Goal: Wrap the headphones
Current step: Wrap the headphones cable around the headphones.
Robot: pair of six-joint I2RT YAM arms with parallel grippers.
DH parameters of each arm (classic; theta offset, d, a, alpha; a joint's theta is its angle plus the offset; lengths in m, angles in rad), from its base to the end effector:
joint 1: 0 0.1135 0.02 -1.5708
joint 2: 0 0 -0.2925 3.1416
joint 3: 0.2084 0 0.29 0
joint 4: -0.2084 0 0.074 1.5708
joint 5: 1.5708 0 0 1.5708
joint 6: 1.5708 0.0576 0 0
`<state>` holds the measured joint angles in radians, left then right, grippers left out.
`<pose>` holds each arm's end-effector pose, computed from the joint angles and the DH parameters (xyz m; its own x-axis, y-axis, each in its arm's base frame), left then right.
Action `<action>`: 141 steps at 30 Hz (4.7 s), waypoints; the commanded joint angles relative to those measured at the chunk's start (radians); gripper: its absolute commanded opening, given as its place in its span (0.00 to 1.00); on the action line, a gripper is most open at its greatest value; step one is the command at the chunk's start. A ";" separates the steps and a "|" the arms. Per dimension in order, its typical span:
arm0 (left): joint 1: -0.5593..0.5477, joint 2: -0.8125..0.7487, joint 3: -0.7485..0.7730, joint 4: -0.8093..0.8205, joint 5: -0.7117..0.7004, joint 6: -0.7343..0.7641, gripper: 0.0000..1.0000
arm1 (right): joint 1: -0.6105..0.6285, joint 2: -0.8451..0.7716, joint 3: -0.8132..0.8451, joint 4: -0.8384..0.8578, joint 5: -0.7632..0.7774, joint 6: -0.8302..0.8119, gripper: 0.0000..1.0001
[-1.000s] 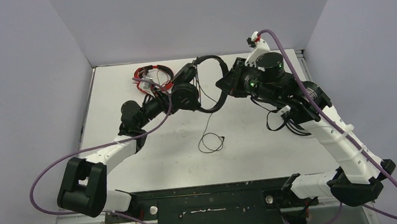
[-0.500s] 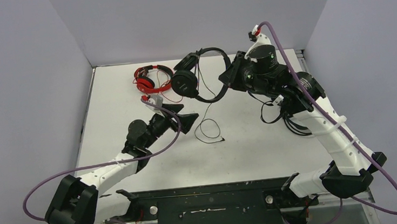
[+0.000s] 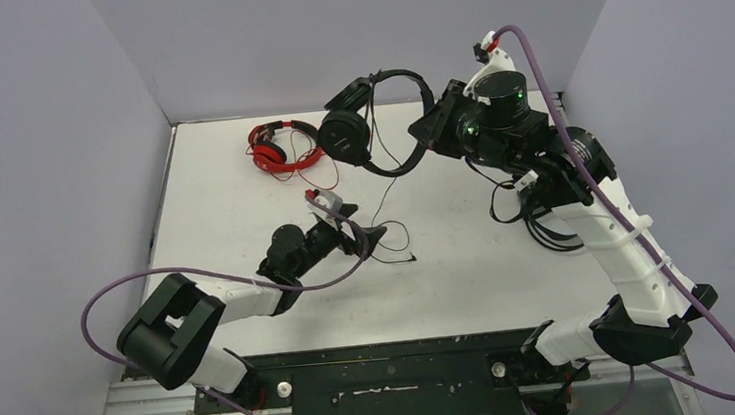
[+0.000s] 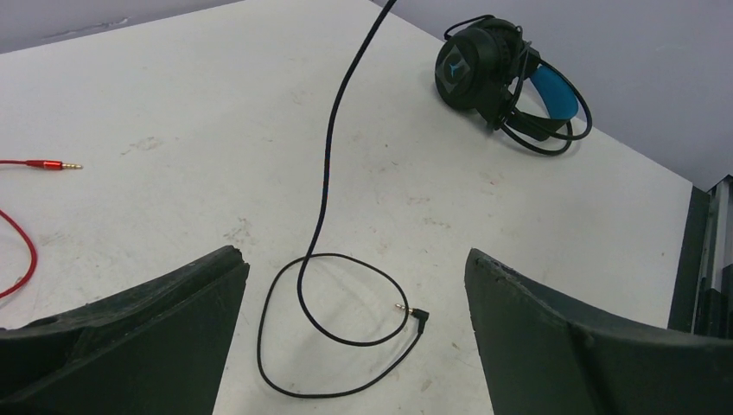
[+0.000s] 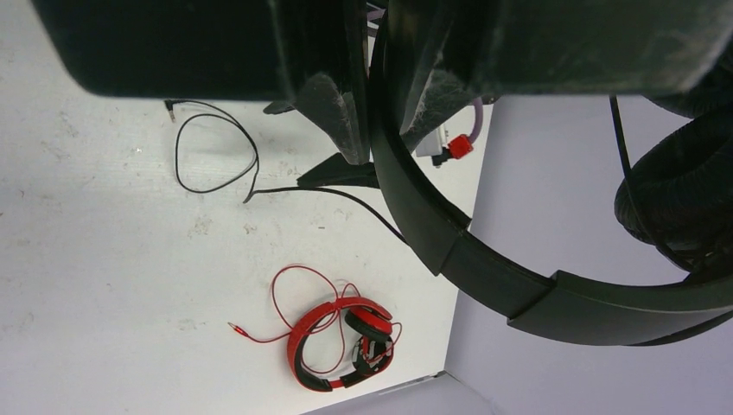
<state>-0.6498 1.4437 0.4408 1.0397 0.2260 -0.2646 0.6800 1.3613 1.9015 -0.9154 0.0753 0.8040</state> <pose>0.2439 -0.2016 0.2015 -0.1726 -0.1890 -0.9667 0.7489 0.6124 -0.2534 0.2313 0.1815 0.5488 -0.6100 0.4302 -0.6654 -0.1921 0.7345 0.6509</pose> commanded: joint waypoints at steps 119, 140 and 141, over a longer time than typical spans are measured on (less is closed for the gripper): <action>0.178 -0.128 0.750 -0.891 0.116 0.386 0.00 | 0.299 -0.079 -0.734 0.048 0.289 -0.438 0.00; 0.256 -0.062 0.467 -0.416 0.154 -0.066 0.00 | 0.286 -0.222 -0.507 0.053 0.139 -0.365 0.00; 0.256 -0.056 0.455 -0.382 0.162 -0.092 0.00 | 0.283 -0.221 -0.498 0.060 0.149 -0.356 0.00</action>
<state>-0.4103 1.3613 0.9195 0.4591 0.3923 -0.2382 0.9630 1.1774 1.3350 -0.8795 0.2604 0.4126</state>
